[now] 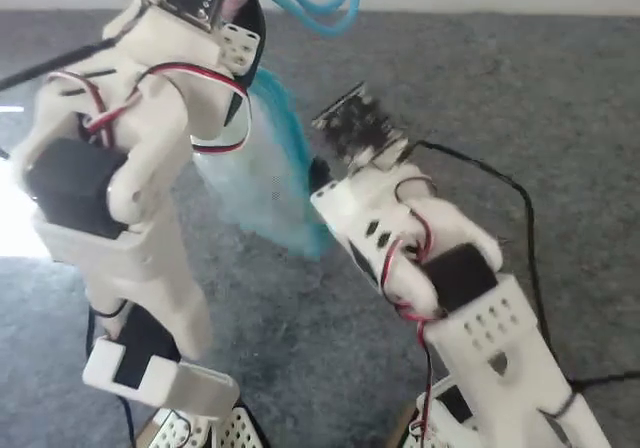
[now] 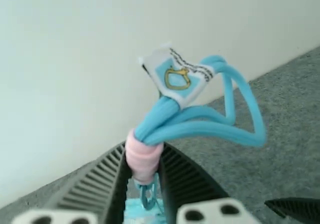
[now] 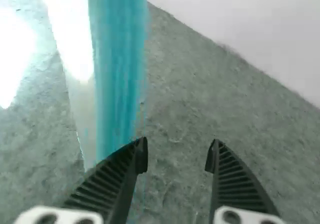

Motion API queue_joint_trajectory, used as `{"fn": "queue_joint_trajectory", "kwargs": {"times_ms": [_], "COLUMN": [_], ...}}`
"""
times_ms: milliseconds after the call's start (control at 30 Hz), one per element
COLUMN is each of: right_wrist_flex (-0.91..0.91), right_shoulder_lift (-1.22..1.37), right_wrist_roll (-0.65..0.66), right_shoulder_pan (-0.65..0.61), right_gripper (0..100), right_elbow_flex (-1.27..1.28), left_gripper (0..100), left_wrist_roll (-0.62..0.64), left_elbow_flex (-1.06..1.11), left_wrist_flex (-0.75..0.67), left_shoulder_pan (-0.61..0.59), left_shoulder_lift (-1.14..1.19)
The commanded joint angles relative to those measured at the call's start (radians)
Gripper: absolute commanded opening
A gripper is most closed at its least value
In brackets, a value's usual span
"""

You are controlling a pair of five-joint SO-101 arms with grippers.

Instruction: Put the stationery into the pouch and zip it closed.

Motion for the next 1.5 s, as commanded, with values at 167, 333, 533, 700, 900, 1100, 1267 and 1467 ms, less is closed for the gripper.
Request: {"fn": "queue_joint_trajectory", "kwargs": {"times_ms": [167,333,533,700,900,1100,1267,1467], "right_wrist_flex": [0.064,0.120,0.056,0.048,0.053,0.056,0.074,0.133], "right_shoulder_lift": [-0.099,-0.130,-0.120,-0.116,-0.119,-0.110,-0.110,-0.173], "right_wrist_roll": [0.081,0.063,0.063,0.100,0.169,0.169,0.127,-0.103], "right_shoulder_pan": [-0.022,-0.119,-0.111,-0.045,-0.042,-0.042,-0.076,-0.292], "right_gripper": [21.1,21.2,21.2,21.2,21.2,21.1,21.0,20.9], "right_elbow_flex": [-0.035,-0.035,-0.038,-0.043,-0.044,-0.038,-0.040,-0.040], "left_gripper": [1,1,1,1,1,1,1,1], "left_wrist_roll": [-0.023,-0.025,-0.020,-0.023,-0.075,-0.219,-0.227,-0.135], "left_elbow_flex": [-0.065,-0.065,-0.068,-0.044,0.096,0.211,0.303,0.341], "left_wrist_flex": [0.028,0.028,0.031,0.031,0.031,0.031,0.026,-0.098], "left_shoulder_pan": [0.011,0.014,0.017,0.020,0.034,0.143,0.160,0.072], "left_shoulder_lift": [-0.069,-0.069,-0.075,-0.137,-0.232,-0.368,-0.404,-0.371]}}
